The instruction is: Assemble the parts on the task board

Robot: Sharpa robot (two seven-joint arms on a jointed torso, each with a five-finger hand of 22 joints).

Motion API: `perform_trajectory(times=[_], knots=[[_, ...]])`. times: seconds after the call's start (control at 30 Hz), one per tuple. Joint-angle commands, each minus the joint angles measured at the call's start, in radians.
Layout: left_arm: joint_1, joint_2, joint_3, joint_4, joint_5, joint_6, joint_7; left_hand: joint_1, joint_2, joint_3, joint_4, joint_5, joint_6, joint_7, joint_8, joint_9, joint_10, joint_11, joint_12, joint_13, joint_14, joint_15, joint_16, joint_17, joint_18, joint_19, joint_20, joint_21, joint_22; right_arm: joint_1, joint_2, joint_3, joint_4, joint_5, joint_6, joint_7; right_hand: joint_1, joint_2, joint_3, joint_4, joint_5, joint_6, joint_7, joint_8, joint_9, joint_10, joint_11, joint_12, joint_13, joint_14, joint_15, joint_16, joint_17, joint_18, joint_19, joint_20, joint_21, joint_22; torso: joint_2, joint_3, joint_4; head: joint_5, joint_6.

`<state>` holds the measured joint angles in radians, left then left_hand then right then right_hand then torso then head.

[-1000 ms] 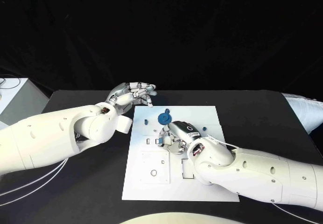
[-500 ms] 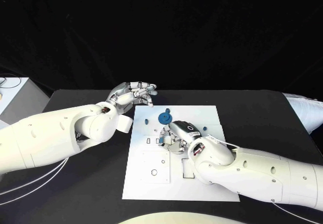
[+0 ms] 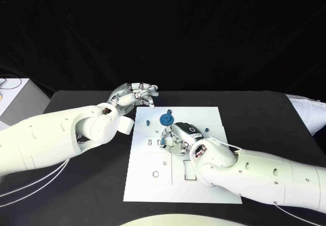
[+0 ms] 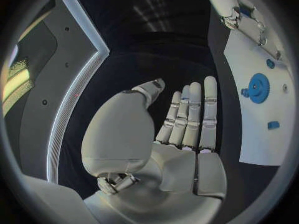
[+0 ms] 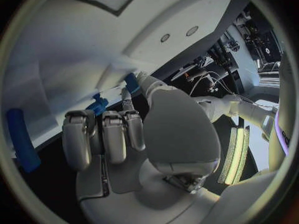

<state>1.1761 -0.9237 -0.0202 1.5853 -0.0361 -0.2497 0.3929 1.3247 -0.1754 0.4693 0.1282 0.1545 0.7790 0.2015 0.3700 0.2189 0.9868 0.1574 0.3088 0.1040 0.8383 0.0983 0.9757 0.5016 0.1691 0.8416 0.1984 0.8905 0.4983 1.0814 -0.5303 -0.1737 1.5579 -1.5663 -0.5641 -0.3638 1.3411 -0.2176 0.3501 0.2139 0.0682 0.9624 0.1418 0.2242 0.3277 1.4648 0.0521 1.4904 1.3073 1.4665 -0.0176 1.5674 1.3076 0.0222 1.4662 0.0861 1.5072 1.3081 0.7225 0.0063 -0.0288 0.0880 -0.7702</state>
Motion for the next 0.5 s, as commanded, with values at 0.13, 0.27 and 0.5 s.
perform_trajectory(times=[0.13,0.27,0.5], knots=[[0.000,0.002,0.000,0.000,-0.008,0.010,0.004,-0.011,0.000,0.004,0.002,-0.003,-0.002,0.019,0.004,0.002,-0.003,-0.001,0.004,0.002,0.005,-0.002,0.004,0.001,0.014,0.001,-0.005,0.004,0.001,-0.001,-0.001,0.000,0.002,-0.003,-0.006,0.019,-0.011,-0.019,-0.047,0.012,0.025,-0.014,0.004,-0.009,-0.005,0.034,0.012,-0.010,0.186,0.104,0.011,0.003,0.263,-0.002,0.061,0.012,-0.009,0.208,-0.001,-0.0005,0.0005,0.000,0.002],[0.000,0.002,0.000,0.000,-0.011,0.010,0.002,-0.010,0.000,0.004,0.001,-0.003,-0.002,0.018,0.004,0.002,-0.003,-0.001,0.004,0.002,0.005,-0.002,0.004,0.001,0.014,0.001,-0.005,0.004,0.001,-0.001,-0.007,0.000,0.012,-0.001,-0.021,0.027,-0.004,-0.012,-0.122,0.036,0.009,-0.037,0.011,-0.024,-0.013,0.031,0.018,-0.013,0.184,0.104,0.017,0.003,0.263,-0.002,0.061,0.017,-0.011,0.208,0.000,0.0001,0.0010,0.001,0.002],[0.000,0.003,0.000,-0.009,-0.052,0.000,-0.034,-0.017,-0.008,0.001,0.003,-0.005,0.002,0.008,0.014,0.005,0.030,-0.016,0.063,0.028,0.049,-0.016,0.071,0.021,0.016,0.016,-0.015,0.062,0.030,0.001,-0.040,0.001,0.065,0.024,-0.078,0.067,0.030,0.014,-0.256,0.076,0.017,-0.047,0.017,-0.037,-0.022,0.029,0.025,-0.014,0.183,0.104,0.022,0.003,0.263,-0.002,0.062,0.023,-0.012,0.209,-0.004,0.0006,-0.0004,0.007,0.006]])
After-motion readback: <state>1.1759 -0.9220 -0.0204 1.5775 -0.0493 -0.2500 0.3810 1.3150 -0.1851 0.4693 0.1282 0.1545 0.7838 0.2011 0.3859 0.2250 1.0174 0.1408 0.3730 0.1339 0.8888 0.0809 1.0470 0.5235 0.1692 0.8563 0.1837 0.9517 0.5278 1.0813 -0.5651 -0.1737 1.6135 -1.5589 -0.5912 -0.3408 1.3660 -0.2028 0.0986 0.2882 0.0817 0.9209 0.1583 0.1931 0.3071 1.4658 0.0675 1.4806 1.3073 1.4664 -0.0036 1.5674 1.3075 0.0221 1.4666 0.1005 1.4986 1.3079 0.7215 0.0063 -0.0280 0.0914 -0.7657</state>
